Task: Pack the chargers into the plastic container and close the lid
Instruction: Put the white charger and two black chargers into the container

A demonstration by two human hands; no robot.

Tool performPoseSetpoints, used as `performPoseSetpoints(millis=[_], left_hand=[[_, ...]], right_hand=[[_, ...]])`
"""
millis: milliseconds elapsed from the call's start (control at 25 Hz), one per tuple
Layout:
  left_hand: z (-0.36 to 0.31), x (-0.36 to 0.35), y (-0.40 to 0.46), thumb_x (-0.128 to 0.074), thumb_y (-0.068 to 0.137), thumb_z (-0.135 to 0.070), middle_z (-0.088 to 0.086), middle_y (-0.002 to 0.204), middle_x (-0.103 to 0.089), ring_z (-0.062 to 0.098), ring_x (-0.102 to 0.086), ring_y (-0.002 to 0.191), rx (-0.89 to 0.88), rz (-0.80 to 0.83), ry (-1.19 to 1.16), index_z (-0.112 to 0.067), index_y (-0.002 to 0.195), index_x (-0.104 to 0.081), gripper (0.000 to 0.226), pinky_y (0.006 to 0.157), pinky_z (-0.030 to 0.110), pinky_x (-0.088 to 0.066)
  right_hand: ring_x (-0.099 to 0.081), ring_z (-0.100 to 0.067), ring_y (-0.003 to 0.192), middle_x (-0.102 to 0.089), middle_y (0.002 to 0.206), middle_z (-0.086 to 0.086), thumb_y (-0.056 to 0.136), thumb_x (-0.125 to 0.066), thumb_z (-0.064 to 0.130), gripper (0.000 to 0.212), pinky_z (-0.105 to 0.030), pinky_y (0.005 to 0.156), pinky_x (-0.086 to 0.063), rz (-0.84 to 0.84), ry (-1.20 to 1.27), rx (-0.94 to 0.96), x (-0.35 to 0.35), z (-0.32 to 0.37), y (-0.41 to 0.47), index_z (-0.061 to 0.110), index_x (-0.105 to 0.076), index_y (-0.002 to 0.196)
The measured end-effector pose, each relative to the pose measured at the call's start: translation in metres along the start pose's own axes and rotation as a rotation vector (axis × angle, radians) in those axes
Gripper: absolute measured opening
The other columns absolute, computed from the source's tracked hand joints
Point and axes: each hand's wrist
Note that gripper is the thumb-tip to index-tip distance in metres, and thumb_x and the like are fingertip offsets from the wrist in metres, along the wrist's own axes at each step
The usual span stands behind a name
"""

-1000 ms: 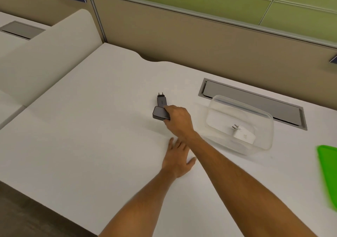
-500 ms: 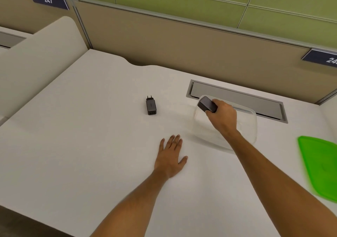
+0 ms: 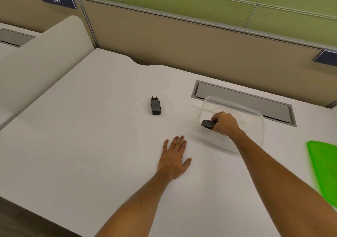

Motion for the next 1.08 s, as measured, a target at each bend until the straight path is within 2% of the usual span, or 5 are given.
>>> performPoseSetpoints(millis=[280,520,680,840,1080], left_hand=[[0.000,0.003,-0.001,-0.017,0.091,-0.057,0.001,0.161,-0.002,0.016,0.006,0.147,-0.005,0.001,-0.006,-0.017,0.150,-0.008,0.072,0.118,0.048,0.006],[0.000,0.002,0.000,-0.018,0.091,-0.058,0.001,0.161,-0.003,0.016,0.006,0.147,-0.004,-0.005,-0.013,-0.017,0.150,-0.008,0.073,0.118,0.048,0.005],[-0.001,0.000,0.000,-0.018,0.090,-0.058,0.001,0.161,-0.004,0.016,0.005,0.147,0.001,-0.014,-0.020,-0.017,0.150,-0.010,0.073,0.118,0.049,0.005],[0.000,-0.002,0.002,-0.017,0.090,-0.060,0.001,0.161,-0.005,0.017,0.005,0.147,0.005,-0.009,-0.020,-0.017,0.150,-0.010,0.074,0.118,0.048,0.007],[0.000,-0.003,0.003,-0.022,0.091,-0.061,0.002,0.161,-0.009,0.019,0.002,0.147,0.007,-0.018,-0.041,-0.017,0.150,-0.014,0.074,0.118,0.049,0.004]], right_hand=[[-0.063,-0.026,0.099,-0.070,0.112,-0.008,0.078,-0.070,0.007,0.033,-0.034,0.088,-0.052,0.009,0.022,0.043,-0.004,0.003,0.009,0.012,-0.067,0.111],[-0.066,-0.029,0.094,-0.073,0.105,-0.009,0.083,-0.061,0.010,0.023,-0.035,0.086,-0.051,-0.390,0.154,0.067,0.016,0.022,0.011,0.011,-0.071,0.103],[-0.067,-0.030,0.085,-0.072,0.103,-0.009,0.084,-0.059,0.013,0.020,-0.033,0.077,-0.051,-0.508,0.069,0.284,0.013,0.064,0.013,0.010,-0.071,0.100],[-0.066,-0.028,0.082,-0.072,0.098,-0.009,0.087,-0.055,0.018,0.022,-0.038,0.077,-0.055,-0.416,-0.078,0.433,-0.007,0.113,0.018,0.008,-0.069,0.101],[-0.060,-0.032,0.100,-0.063,0.111,-0.011,0.090,-0.053,0.035,0.040,-0.039,0.082,-0.046,-0.146,-0.148,0.391,-0.036,0.159,0.034,0.009,-0.054,0.120]])
Point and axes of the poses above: each hand's wrist, its own y-axis towards the middle knuckle, its own x-axis out of the back of the hand, z = x × y
